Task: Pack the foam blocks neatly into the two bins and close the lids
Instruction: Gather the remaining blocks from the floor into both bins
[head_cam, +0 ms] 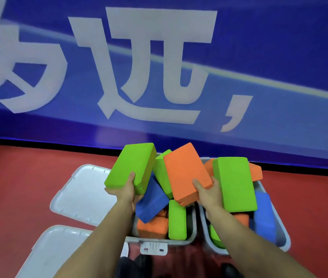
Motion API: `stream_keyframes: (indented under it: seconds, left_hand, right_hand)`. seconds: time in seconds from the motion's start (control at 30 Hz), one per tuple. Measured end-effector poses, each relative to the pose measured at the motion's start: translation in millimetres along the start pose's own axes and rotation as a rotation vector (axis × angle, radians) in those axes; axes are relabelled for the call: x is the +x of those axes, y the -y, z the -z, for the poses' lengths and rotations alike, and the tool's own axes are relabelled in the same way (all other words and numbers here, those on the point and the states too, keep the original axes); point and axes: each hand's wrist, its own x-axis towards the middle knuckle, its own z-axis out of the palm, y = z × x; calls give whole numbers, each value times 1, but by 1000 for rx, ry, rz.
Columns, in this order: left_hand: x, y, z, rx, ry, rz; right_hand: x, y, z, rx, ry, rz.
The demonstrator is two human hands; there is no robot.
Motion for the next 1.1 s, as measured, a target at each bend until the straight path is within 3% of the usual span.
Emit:
stream_keyframes:
  seconds: [0.1, 0.2, 0.3, 0.4, 0.5, 0.67, 0.83, 1.1]
  left_hand:
    - [68, 22, 6, -12, 97, 114]
    - [76, 29, -1, 11, 124, 161]
    - [84, 45, -3, 146, 97, 264]
    - [113, 78, 13, 411, 193, 382]
    - [80, 76, 17, 540, 179, 408]
    - [64, 72, 26, 550, 80, 298]
    - [18, 56, 8, 639, -14, 18]
    - [-105, 74, -43, 778, 358, -326]
  right_hand:
    - [3, 5, -31, 68, -18, -13]
    - [2, 22, -53, 111, 1, -21]
    - [8, 30, -64, -32, 51, -39]
    - [18, 23, -63, -220, 80, -63]
    - [15, 18, -53, -309, 101, -65]
    - [-9, 25, -26, -375, 135, -24]
    - [-46, 45, 15, -430, 157, 146]
    - [-94, 42, 120, -462, 97, 250]
